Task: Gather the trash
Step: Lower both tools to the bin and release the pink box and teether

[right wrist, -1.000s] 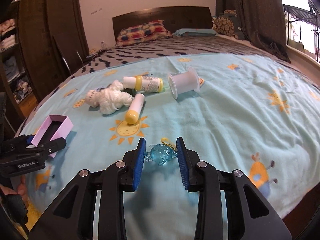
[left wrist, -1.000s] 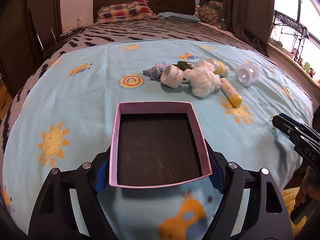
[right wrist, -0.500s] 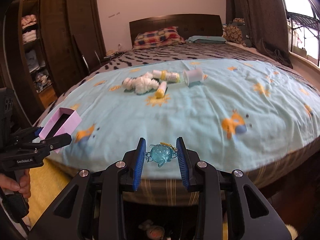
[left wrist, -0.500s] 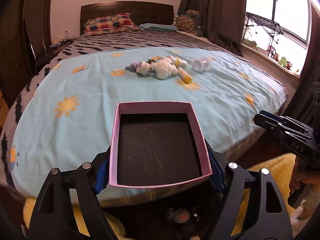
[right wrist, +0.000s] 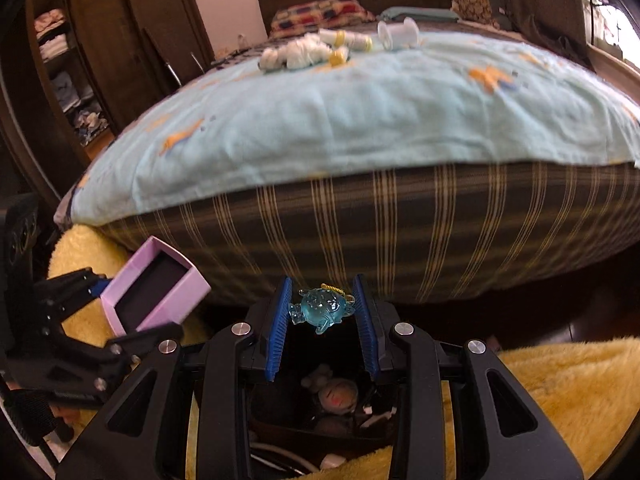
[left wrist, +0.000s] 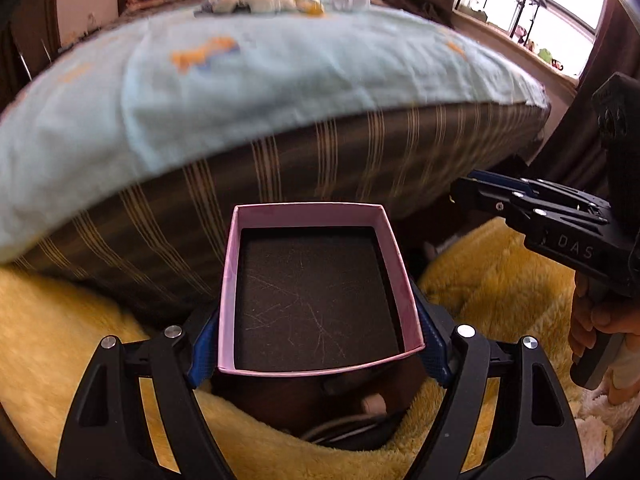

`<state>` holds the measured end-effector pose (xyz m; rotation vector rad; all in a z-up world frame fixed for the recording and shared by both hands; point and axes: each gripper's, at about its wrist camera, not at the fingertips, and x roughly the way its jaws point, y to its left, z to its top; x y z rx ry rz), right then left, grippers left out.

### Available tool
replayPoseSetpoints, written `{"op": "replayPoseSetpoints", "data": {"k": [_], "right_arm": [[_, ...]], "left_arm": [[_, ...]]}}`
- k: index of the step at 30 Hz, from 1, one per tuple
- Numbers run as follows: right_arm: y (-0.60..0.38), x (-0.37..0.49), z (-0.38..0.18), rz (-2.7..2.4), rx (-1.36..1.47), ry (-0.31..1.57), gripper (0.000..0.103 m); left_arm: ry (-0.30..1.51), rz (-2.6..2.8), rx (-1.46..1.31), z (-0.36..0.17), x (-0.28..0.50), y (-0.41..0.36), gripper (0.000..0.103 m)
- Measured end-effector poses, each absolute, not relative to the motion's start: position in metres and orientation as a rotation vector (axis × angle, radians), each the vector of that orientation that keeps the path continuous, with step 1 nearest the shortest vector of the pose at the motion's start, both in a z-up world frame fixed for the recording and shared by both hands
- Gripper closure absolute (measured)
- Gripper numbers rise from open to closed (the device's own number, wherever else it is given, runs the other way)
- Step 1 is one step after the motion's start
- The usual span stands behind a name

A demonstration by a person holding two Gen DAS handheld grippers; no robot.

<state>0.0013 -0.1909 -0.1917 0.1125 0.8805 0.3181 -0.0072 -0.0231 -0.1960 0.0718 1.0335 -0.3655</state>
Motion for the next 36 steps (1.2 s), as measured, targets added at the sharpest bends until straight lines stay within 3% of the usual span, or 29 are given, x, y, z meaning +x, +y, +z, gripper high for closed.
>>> {"op": "replayPoseSetpoints", "data": {"k": [11,27,30,36], "right_arm": [[-0.183,0.007,-0.239,0.302,0.129,1.011,0.07],[-0.189,0.015,-0.25,0.294,0.156,1.06,0.069],[-0.192,0.015,-0.248,0.279,0.156,1.048,0.049],[-0.203,0.018,-0.233,0.253,0.159,1.014,0.03]], "left_arm": [[1.181,-0.359,0.083,-0.259,0.013,-0.036,0.028],[1.193,-0.388,0.11,-0.275,0.015,-0.055,0.026],[1.171,-0.387,0.105,-0.273,0.014,-0.059,0.021],[1.146,-0.37,0.085,-0.26,0.018,-0.052,0.017]]}}
